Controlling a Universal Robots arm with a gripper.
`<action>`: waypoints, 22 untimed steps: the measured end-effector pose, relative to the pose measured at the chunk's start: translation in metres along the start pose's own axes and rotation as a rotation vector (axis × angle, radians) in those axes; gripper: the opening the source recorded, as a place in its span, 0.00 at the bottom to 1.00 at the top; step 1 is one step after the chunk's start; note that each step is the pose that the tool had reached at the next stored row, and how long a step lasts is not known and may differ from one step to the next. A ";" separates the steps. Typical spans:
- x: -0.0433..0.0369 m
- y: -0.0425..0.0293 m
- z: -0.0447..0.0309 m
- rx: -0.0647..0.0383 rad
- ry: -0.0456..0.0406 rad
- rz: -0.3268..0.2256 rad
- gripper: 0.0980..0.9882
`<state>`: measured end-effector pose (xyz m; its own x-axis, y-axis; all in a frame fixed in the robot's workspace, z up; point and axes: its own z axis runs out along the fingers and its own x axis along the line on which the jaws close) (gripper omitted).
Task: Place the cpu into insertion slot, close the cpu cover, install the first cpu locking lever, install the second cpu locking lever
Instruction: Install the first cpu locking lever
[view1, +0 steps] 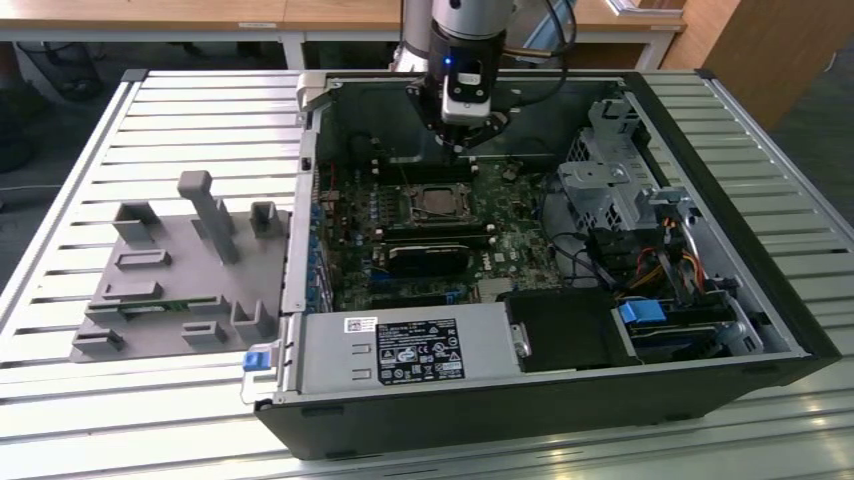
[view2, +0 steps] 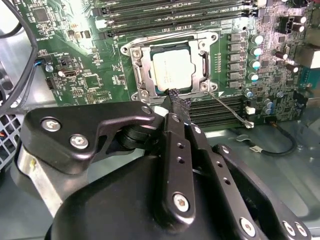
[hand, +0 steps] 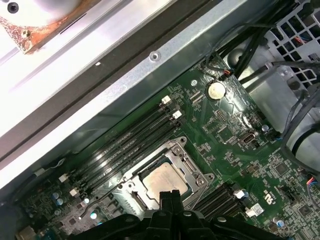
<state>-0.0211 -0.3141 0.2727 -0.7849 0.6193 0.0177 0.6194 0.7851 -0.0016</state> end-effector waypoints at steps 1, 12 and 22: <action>0.0000 0.0000 0.0000 0.000 0.0000 -0.005 0.01; -0.0002 0.0001 0.0000 0.001 -0.0001 -0.055 0.01; -0.0003 0.0003 0.0000 0.002 -0.0002 -0.101 0.01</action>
<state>-0.0207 -0.3141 0.2727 -0.8436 0.5367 0.0177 0.5368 0.8437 -0.0016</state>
